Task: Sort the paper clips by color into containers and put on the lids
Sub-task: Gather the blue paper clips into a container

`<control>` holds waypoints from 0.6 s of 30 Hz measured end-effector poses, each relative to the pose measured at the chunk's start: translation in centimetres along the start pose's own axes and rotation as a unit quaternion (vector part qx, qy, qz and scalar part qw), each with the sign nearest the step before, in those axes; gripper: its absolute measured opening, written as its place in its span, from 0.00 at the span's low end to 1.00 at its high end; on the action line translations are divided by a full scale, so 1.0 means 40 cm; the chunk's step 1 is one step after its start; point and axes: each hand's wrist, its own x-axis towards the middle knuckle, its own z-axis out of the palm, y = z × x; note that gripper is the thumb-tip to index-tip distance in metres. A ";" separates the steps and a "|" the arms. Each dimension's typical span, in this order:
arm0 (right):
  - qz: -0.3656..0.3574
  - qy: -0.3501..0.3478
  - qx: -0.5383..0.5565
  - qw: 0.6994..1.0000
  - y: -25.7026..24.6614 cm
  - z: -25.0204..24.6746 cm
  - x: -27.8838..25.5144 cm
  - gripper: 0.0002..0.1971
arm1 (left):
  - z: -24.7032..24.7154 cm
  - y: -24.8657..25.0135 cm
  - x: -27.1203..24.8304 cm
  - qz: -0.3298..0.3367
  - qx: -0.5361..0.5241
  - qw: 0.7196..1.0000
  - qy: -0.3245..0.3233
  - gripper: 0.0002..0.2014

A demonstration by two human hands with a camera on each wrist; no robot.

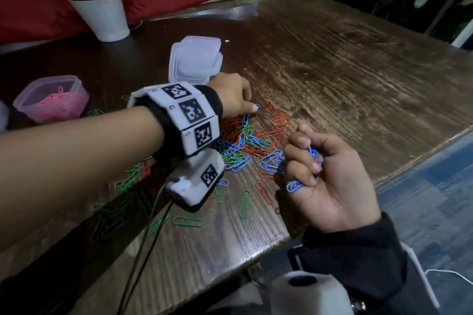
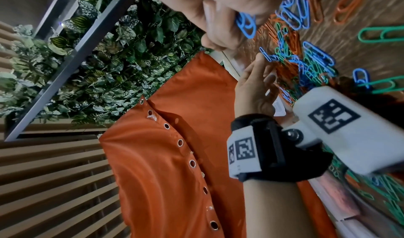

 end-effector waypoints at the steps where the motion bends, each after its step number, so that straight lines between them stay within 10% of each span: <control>1: 0.001 -0.001 0.002 1.000 -0.002 -0.003 0.002 0.03 | 0.005 0.003 0.010 -0.007 0.002 1.000 -0.003 0.14; 18: -0.001 -0.015 0.009 1.000 -0.004 -0.018 0.005 0.04 | -0.010 0.019 0.002 -0.087 0.025 0.994 -0.063 0.13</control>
